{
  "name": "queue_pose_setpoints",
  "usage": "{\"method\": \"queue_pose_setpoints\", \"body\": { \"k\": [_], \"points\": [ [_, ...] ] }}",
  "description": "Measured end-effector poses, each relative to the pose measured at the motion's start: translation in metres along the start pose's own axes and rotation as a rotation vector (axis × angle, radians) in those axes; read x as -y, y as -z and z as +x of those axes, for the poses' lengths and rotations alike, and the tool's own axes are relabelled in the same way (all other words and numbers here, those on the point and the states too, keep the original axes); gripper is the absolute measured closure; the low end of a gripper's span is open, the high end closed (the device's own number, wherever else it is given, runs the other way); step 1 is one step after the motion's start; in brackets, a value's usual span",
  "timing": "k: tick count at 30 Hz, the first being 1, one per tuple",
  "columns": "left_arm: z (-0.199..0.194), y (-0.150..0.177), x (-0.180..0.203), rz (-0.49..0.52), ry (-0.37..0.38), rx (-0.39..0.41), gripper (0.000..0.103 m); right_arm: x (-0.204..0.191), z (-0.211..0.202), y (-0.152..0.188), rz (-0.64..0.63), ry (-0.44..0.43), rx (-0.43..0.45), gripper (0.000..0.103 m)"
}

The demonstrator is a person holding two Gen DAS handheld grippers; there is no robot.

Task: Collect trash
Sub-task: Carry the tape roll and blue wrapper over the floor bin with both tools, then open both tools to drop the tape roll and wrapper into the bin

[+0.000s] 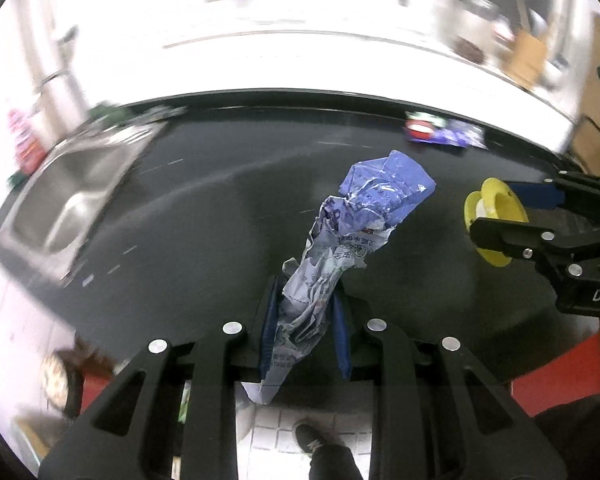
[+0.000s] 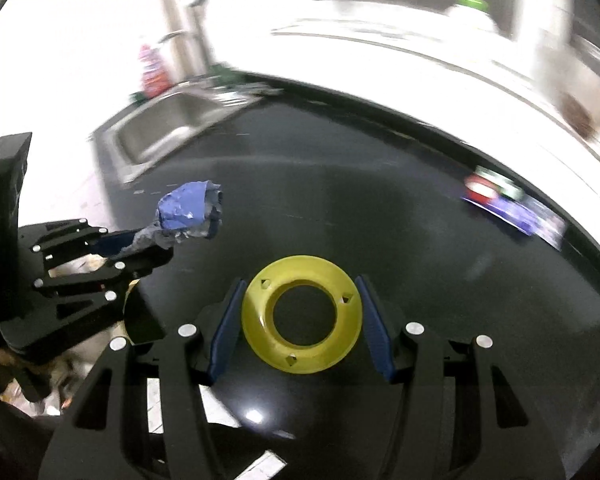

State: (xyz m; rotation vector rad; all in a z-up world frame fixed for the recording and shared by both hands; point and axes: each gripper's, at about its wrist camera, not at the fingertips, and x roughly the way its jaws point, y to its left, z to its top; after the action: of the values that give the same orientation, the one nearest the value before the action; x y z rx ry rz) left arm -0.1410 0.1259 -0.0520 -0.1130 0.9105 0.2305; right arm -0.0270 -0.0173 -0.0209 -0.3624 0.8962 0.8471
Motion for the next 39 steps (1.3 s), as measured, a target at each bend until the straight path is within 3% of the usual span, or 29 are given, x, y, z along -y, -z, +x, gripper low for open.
{"method": "queue_pose_setpoints", "body": {
  "k": [11,19,28,39],
  "points": [
    [-0.055,0.103,-0.136,-0.338,-0.243,-0.047,0.079,-0.174,0.066,-0.033,-0.266,-0.276,-0.087,0.048],
    [-0.068,0.165,-0.187,-0.489,-0.315,-0.096,0.079,-0.274,0.107,-0.029,-0.362,-0.407,-0.187,0.048],
    [-0.055,0.199,-0.233,-0.627,-0.333,-0.129,0.079,-0.324,0.151,-0.032,-0.374,-0.432,-0.291,0.048],
    [-0.038,0.192,-0.257,-0.652,-0.323,-0.135,0.079,-0.329,0.178,-0.039,-0.351,-0.422,-0.342,0.048]
  ]
}}
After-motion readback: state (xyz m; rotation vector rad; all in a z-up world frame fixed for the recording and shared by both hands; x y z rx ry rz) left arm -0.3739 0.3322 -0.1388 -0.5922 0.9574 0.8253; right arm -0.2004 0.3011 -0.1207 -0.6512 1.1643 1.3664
